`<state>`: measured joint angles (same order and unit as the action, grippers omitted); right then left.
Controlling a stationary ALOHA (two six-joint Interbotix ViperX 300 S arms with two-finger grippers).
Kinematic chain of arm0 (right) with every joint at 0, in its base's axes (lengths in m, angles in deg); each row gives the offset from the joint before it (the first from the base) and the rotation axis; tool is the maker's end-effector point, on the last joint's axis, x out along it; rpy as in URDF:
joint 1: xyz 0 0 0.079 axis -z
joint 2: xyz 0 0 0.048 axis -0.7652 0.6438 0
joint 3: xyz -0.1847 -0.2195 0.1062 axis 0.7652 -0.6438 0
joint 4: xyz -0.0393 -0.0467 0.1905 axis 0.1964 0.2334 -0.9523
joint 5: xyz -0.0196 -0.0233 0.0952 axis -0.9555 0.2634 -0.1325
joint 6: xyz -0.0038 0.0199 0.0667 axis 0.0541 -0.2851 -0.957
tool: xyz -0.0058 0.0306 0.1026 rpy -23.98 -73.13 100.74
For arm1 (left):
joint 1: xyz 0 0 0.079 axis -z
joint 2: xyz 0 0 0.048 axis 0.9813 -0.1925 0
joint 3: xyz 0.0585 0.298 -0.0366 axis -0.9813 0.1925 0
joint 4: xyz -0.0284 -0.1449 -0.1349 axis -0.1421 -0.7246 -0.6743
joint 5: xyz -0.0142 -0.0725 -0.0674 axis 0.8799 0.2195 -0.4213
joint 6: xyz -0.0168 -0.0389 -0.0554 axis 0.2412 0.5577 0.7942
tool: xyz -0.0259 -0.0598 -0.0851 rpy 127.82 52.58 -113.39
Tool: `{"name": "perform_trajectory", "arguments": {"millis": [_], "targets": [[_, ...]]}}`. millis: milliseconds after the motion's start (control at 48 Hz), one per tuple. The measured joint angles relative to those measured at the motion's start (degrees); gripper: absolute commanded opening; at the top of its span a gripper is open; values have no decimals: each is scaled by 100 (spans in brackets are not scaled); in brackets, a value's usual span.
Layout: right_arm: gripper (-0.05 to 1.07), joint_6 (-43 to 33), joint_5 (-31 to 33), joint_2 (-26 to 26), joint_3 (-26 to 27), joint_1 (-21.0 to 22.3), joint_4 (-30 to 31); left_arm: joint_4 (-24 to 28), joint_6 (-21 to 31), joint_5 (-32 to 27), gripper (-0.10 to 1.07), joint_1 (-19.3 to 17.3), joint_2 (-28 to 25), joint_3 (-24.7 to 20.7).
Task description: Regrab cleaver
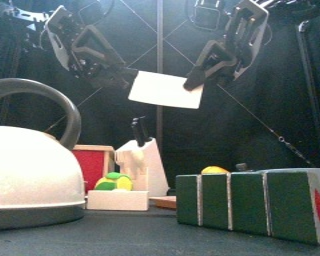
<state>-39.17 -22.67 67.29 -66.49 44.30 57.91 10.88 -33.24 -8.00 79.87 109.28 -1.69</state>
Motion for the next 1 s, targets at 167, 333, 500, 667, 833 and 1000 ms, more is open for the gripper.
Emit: {"name": "perform_trajectory", "arguments": {"millis": [167,333,500,667,833,1000], "targets": [[29,-9,44,0,-44,0,-9,0,0,-264,96,88,-369,-193],[29,0,79,9,-114,-26,-18,-9,0,-334,96,105,-431,-211],[29,0,79,0,-141,-53,-18,9,0,-343,87,123,-439,-211],[29,-9,79,9,-141,-53,-18,26,0,-343,70,158,-492,-229],[29,0,79,0,-132,-44,-9,35,0,-343,55,176,-510,-229],[29,0,114,0,-141,-53,-18,35,0,-343,45,185,-519,-229]]}}
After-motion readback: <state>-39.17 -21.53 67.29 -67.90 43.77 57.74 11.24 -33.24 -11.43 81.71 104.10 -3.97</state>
